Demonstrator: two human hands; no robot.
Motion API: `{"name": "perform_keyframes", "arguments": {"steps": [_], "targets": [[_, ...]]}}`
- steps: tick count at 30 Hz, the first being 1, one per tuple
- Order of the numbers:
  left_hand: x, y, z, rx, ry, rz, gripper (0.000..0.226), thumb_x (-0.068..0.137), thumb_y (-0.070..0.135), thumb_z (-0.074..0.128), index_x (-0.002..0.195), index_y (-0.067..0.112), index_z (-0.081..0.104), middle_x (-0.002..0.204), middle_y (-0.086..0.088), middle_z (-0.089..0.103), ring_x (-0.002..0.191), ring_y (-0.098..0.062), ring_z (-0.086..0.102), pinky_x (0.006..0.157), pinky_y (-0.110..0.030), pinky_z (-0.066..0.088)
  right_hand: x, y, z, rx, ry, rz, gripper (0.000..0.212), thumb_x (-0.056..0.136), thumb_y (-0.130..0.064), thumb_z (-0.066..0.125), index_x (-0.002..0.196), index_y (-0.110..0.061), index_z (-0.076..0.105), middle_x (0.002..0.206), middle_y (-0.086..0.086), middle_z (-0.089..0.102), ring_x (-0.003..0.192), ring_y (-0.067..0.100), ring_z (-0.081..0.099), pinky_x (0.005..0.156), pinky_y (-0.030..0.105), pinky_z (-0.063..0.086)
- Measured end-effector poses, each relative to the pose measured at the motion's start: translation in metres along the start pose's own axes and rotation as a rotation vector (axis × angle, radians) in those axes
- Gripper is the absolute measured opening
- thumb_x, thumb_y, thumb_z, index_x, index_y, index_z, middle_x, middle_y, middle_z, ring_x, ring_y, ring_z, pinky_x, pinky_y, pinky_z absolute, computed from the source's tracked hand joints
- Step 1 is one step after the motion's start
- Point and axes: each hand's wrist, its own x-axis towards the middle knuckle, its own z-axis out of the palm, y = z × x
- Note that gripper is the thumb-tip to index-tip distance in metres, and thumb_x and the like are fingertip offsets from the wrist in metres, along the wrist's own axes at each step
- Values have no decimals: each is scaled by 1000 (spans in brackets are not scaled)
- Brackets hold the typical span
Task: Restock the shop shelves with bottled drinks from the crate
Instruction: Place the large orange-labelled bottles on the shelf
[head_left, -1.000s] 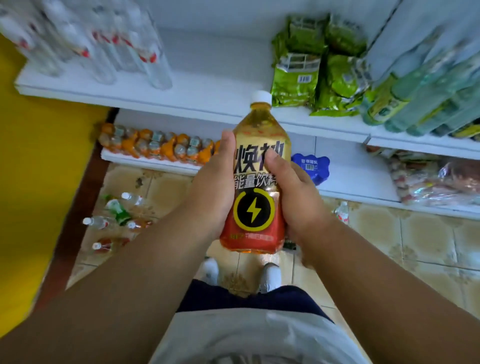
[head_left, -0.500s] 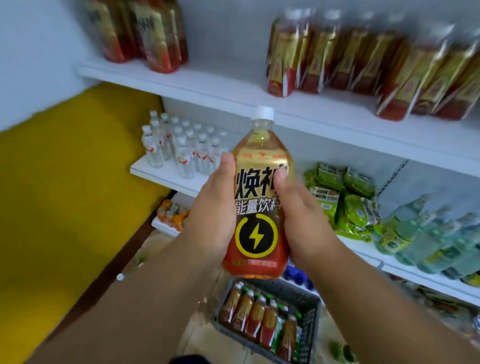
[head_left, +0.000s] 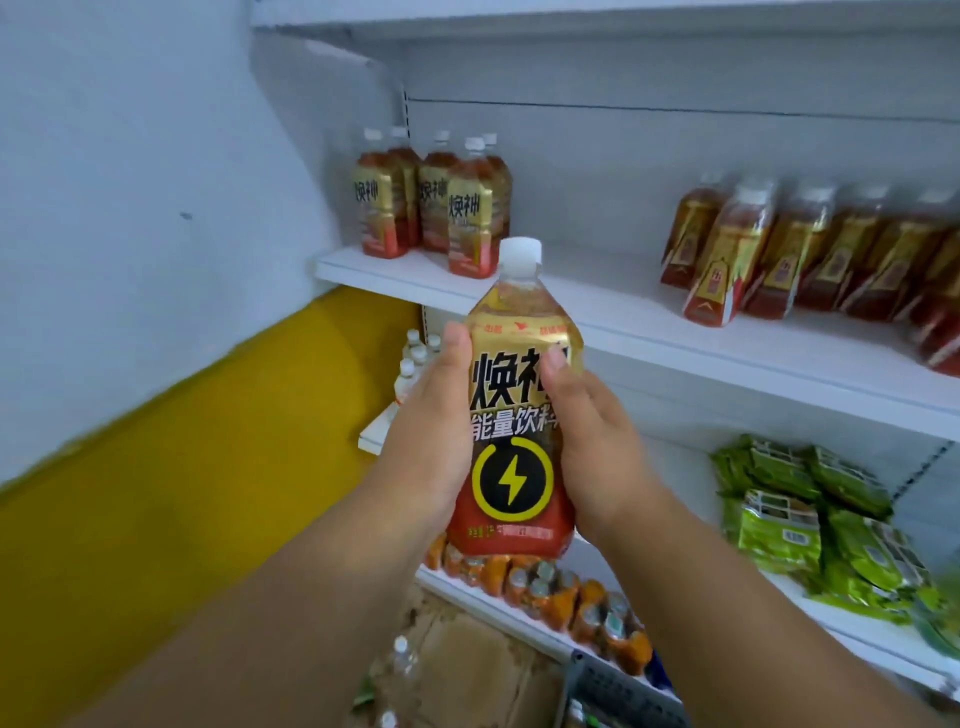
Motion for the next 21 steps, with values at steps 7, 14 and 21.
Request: {"name": "perform_keyframes", "arguments": {"steps": [7,14,21], "targets": [[29,39,-63,30,19,32,78,70,90,37,121,37,62,108,0,77,102,-24,74,94,-53,55,38,-13,69,24,46,-39,68,75,-67,66,117,-13,66,102,11,77,91,32,76,82,49,61],[40,37,-60,260,120,208,66,63,100,31,111,60,54,109,22,66,105,-2,63,93,-43,55,69,-23,90,-183,303,-95,70,49,-75,75,98,-27,61,86,-7,75,75,6,73,70,36,60],[75,57,-67,-219,58,-25,117,37,87,78,130,18,60,115,-10,75,100,-33,74,87,-53,58,101,-28,70,-113,122,-137,32,106,-40,41,96,-26,68,89,-6,75,74,7,69,69,31,58]]}}
